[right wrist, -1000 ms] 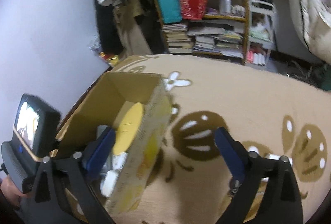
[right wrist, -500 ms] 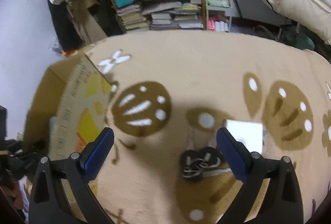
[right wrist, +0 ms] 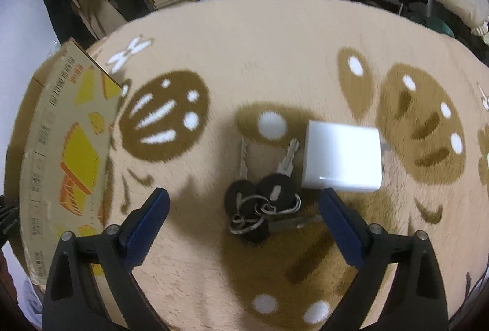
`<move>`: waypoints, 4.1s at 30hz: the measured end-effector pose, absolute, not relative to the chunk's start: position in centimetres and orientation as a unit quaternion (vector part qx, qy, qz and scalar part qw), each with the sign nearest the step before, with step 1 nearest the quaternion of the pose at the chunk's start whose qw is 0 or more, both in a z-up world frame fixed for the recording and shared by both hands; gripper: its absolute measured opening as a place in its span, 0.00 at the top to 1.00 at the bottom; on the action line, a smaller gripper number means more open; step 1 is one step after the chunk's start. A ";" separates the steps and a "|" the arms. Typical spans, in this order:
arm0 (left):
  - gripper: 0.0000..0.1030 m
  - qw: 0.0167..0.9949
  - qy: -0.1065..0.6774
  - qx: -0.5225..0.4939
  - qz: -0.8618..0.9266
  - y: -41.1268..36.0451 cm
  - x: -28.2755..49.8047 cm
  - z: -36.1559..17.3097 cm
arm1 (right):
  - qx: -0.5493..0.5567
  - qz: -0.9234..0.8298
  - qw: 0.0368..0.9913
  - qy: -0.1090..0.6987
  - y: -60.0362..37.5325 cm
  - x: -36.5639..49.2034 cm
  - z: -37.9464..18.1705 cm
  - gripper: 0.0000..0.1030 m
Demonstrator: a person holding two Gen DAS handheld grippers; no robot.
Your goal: Organize rigid objects
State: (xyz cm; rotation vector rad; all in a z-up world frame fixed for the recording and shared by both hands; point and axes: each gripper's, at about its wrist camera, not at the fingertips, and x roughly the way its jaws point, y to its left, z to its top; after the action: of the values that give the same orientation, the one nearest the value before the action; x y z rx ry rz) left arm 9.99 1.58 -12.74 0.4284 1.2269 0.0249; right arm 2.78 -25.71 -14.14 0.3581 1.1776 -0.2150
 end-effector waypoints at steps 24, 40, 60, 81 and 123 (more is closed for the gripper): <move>0.78 0.795 0.570 0.206 0.012 1.4 9.8 -12.6 | 0.167 -0.106 0.804 0.561 -26.2 3.2 -15.9 0.59; 0.78 0.795 0.572 0.201 0.009 1.8 9.8 -12.4 | 0.162 -0.034 0.876 0.454 -22.0 4.3 -9.3 0.76; 0.78 0.795 0.575 0.194 0.004 2.3 10.1 -12.4 | 0.103 0.096 0.935 0.327 -12.6 3.5 -0.2 0.80; 0.78 0.794 0.575 0.197 0.004 2.2 9.9 -12.4 | 0.087 0.115 0.930 0.338 -11.0 3.3 -1.4 0.99; 0.77 0.793 0.574 0.202 0.004 1.9 9.7 -12.7 | 0.075 -0.013 0.834 0.547 -14.9 3.1 -15.4 0.81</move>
State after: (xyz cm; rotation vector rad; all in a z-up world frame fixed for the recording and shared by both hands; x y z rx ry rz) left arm 9.66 1.88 -12.68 0.4349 1.2344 0.0088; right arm 3.09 -14.92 -15.40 0.1584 1.1593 -0.0283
